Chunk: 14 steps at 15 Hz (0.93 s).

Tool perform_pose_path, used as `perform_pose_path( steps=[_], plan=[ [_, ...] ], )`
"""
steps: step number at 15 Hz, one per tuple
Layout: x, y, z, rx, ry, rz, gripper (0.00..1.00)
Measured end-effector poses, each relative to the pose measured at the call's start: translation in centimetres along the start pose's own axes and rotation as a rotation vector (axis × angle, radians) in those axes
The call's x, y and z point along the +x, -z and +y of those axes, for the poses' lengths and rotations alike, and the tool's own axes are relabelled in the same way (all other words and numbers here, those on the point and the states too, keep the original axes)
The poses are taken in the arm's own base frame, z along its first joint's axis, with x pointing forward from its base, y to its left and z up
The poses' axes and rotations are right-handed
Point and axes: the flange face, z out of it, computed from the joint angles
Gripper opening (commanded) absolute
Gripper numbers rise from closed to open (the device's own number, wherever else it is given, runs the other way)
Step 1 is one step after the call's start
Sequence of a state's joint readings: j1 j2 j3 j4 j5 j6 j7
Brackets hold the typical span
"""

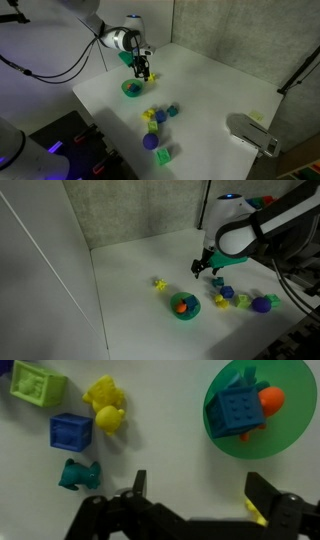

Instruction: Put the blue block in the bowl

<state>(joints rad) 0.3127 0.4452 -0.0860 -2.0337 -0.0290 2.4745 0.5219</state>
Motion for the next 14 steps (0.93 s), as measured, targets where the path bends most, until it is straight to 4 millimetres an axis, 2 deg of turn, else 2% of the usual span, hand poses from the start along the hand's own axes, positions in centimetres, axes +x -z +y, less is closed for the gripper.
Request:
perform_pose_path(
  steps=[4,8,11,14],
  plan=[
    [0.2,3.9,5.2,-0.001,-0.011,-0.022,1.0],
    [-1.0,7.4,10.2,-0.002,0.02,-0.062,1.0],
    [-2.4,9.8,12.9,-0.004,0.048,-0.1,1.0],
    [-3.9,12.2,14.7,-0.004,0.065,-0.126,1.0]
  ],
)
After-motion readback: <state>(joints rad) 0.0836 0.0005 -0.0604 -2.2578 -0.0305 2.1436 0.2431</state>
